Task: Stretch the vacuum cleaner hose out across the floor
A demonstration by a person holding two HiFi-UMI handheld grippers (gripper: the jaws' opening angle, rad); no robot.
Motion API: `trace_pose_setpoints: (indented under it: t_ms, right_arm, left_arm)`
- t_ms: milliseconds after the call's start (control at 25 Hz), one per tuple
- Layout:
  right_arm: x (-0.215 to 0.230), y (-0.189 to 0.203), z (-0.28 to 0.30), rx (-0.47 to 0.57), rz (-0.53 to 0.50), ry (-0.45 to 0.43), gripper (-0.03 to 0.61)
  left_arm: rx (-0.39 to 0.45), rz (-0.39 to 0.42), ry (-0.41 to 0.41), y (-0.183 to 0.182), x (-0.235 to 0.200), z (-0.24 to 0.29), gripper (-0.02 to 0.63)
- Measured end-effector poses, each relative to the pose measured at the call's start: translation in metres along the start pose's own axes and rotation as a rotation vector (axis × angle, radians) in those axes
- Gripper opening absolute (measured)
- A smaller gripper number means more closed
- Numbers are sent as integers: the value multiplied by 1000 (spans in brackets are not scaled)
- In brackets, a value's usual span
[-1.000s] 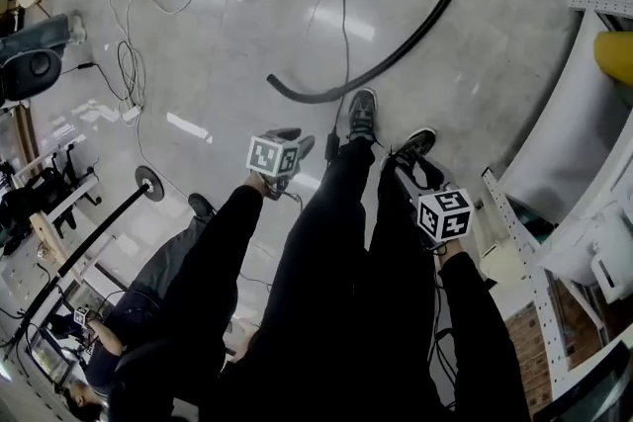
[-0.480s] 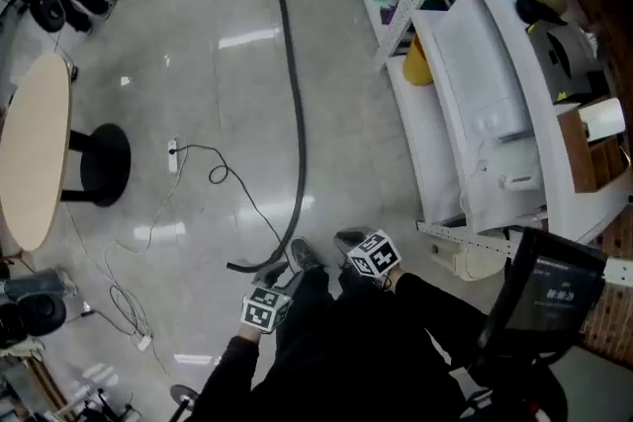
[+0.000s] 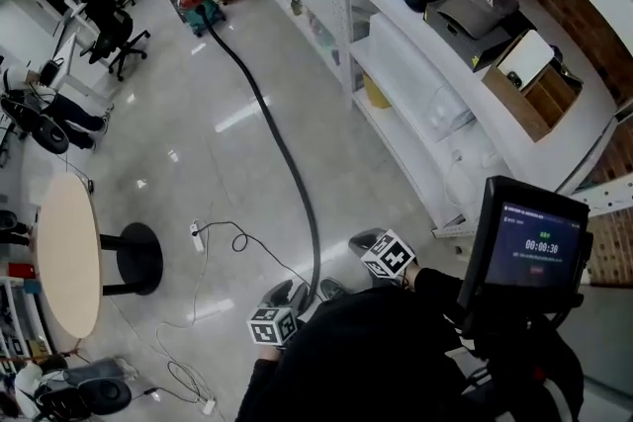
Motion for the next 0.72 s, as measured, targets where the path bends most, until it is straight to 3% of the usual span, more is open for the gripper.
trace_pose_setpoints:
  t_ms: [240, 480, 640, 720]
  right_arm:
    - [-31, 16, 2, -76, -57, -113, 20]
    - [1, 43, 17, -166, -100, -282, 20]
    - [-2, 59, 27, -221, -88, -315, 15]
    - [-16, 53, 39, -244, -123, -342, 15]
  left_arm:
    - [23, -52, -65, 7, 4, -16, 170]
    - [45, -240, -233, 46, 29, -4, 170]
    - [21, -321, -266, 70, 25, -11, 170]
    - [50, -368, -299, 79, 12, -23, 170]
Point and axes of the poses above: the fingertips, and each gripper's own axes: z forward along the fingers, x to its right, y out of its underside, the point moved 7 cm from there along -z, backward along the fingers, and after that the axes turned 10 degrees about x, right-handed, at the moved point
